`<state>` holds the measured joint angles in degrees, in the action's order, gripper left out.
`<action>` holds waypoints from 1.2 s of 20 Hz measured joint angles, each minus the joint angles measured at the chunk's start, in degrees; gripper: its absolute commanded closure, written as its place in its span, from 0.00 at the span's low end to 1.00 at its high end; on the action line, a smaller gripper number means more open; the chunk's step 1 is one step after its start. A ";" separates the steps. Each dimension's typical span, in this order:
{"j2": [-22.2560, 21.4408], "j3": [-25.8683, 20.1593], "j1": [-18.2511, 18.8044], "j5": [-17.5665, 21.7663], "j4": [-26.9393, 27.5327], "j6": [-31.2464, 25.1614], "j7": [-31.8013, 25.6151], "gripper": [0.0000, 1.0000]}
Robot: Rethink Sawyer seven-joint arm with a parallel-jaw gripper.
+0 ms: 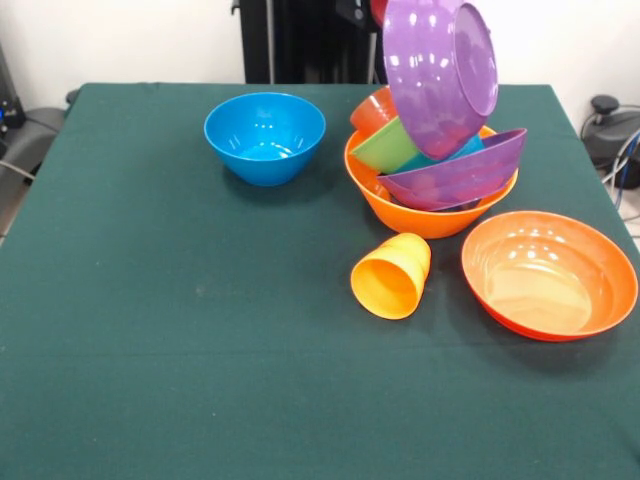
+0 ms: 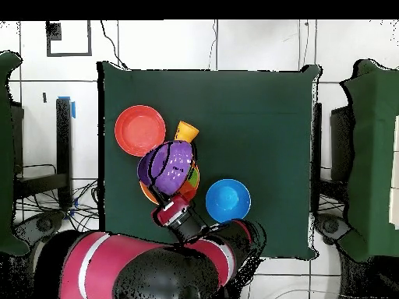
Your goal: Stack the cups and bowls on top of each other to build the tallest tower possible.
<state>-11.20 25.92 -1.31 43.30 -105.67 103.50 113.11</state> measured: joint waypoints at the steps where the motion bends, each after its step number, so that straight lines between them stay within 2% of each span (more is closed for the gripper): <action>1: 0.00 0.01 0.00 0.00 0.00 0.00 0.00 1.00; 3: 0.00 0.01 0.00 0.00 0.02 0.00 0.00 1.00; 4: -0.01 0.01 0.01 -0.14 0.02 0.00 -0.01 0.00; 24: 0.02 0.01 -0.41 -1.44 0.09 -4.74 0.00 0.00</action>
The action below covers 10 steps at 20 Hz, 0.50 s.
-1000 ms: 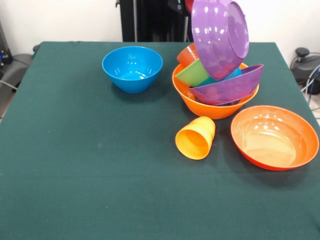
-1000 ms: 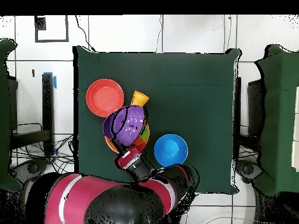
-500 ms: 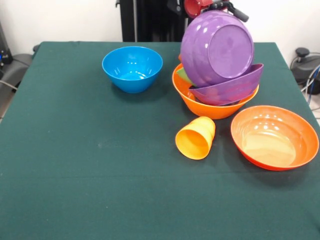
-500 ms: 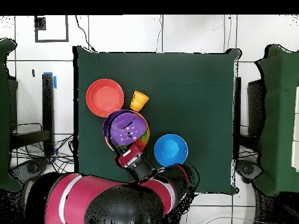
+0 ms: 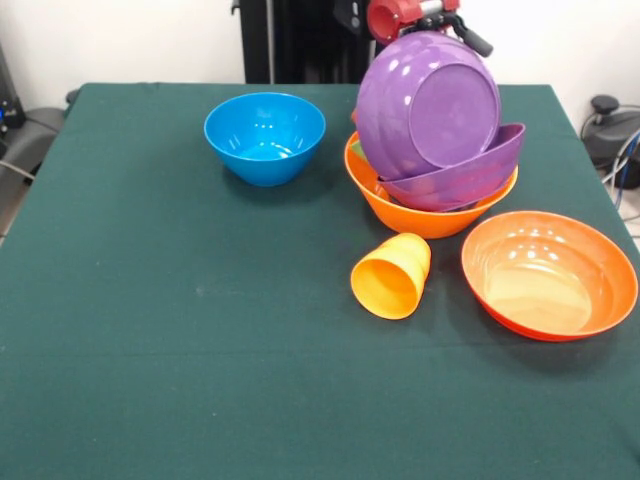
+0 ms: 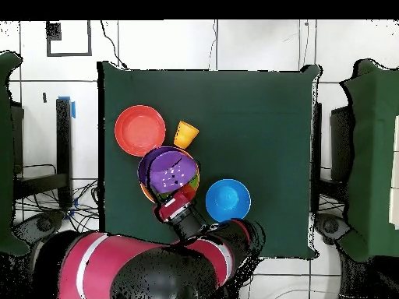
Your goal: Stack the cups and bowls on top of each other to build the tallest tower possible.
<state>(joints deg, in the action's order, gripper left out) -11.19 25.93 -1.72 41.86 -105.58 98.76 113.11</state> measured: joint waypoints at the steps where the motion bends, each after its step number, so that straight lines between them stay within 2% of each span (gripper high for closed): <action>1: -0.09 0.00 -0.17 0.00 0.00 -0.43 0.00 0.00; 10: -3.21 0.13 -1.83 0.02 -0.02 -4.00 0.00 0.00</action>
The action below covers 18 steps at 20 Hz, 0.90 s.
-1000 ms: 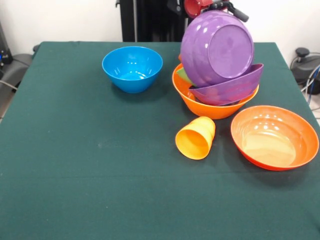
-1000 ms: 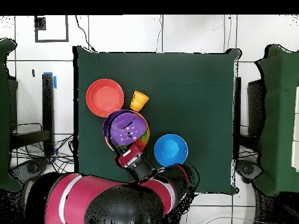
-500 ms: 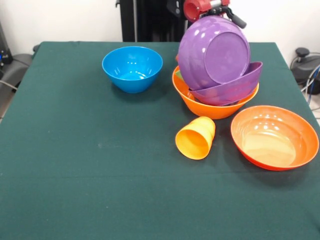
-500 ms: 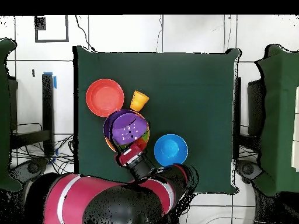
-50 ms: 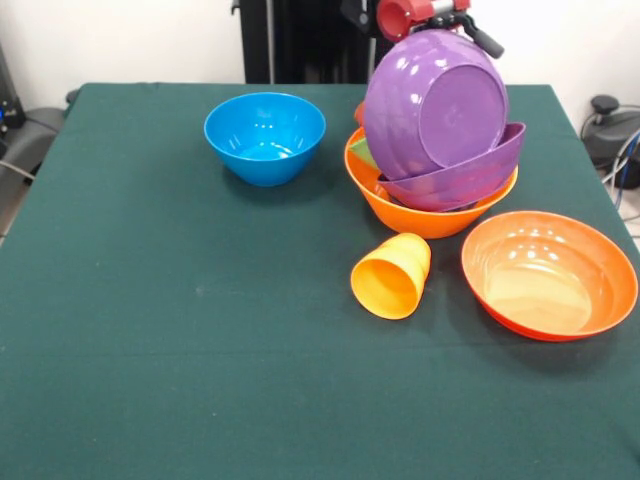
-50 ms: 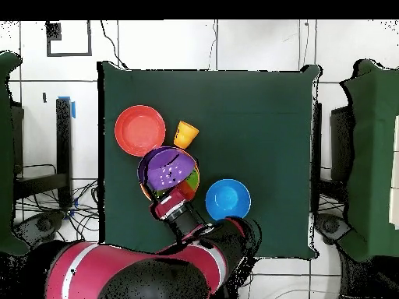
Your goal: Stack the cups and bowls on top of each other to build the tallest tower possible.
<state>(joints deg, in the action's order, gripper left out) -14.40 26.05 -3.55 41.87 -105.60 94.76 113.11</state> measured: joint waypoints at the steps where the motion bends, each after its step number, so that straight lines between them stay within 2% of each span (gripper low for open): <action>1: -0.37 0.02 -0.09 0.00 0.00 -0.23 0.00 0.00; 18: -5.74 0.21 -0.24 0.04 -0.04 -1.51 0.01 0.00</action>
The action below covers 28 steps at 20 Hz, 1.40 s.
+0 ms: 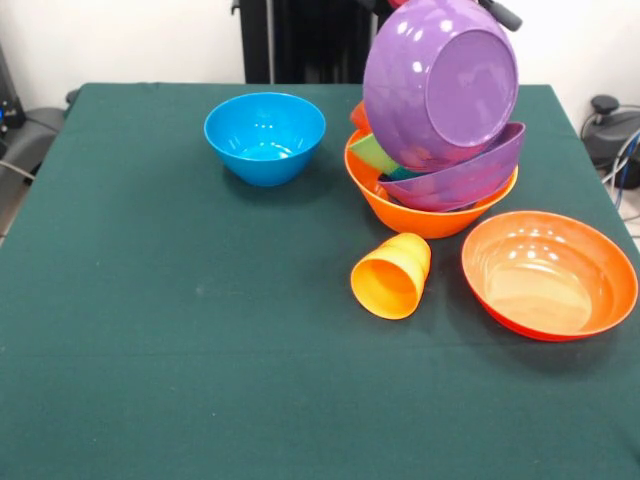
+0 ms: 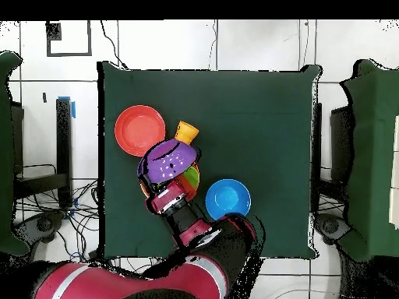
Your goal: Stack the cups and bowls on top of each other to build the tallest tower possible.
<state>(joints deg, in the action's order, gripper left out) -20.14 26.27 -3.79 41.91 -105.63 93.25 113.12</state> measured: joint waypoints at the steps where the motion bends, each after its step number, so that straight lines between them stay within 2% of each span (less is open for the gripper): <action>1: -0.22 -0.01 0.00 0.00 -0.01 0.00 0.00 0.00; 7: -1.72 0.01 0.38 0.68 -0.01 0.01 0.00 0.00; 18: -1.58 0.00 2.63 2.04 -0.01 0.00 0.00 0.00; 19: -1.57 -0.01 2.89 2.05 -0.01 0.00 0.00 1.00; 28: -1.57 -0.05 3.28 2.09 -0.01 -0.02 0.01 1.00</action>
<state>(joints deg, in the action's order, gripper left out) -21.71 26.22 -0.51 44.01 -105.64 93.23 113.13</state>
